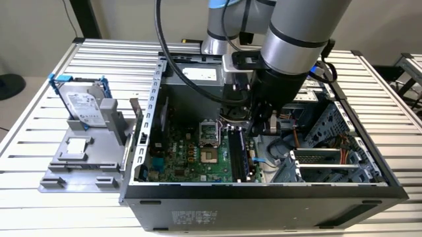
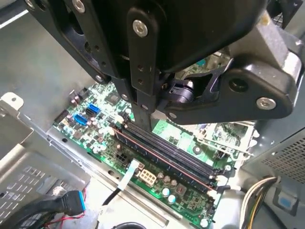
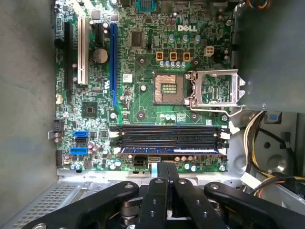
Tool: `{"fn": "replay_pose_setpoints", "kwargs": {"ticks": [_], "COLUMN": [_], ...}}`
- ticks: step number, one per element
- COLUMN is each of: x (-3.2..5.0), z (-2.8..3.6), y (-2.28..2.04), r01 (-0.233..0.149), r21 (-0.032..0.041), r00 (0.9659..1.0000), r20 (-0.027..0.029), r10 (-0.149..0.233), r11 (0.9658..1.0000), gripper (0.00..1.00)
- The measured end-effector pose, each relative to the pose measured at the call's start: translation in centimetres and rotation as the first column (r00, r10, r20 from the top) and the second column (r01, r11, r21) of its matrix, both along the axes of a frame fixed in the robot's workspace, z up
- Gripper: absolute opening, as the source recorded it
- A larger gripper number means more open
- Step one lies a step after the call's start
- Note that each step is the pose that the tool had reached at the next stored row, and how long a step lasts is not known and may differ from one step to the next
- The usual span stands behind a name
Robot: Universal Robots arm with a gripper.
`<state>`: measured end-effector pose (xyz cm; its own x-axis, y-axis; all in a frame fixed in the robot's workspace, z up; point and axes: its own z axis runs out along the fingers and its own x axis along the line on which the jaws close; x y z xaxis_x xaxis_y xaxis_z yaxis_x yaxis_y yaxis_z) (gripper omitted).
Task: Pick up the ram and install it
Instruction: 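Press down the ram until it locks into place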
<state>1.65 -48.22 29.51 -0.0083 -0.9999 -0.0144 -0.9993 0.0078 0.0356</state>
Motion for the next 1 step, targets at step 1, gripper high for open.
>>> {"fn": "replay_pose_setpoints", "kwargs": {"ticks": [1], "x": [0.0], "z": [0.0], "y": [0.0], "r01": [0.0], "r21": [-0.0001], "r00": [1.0], "r20": [0.0], "r10": [0.0], "r11": [1.0], "gripper": [0.0]}}
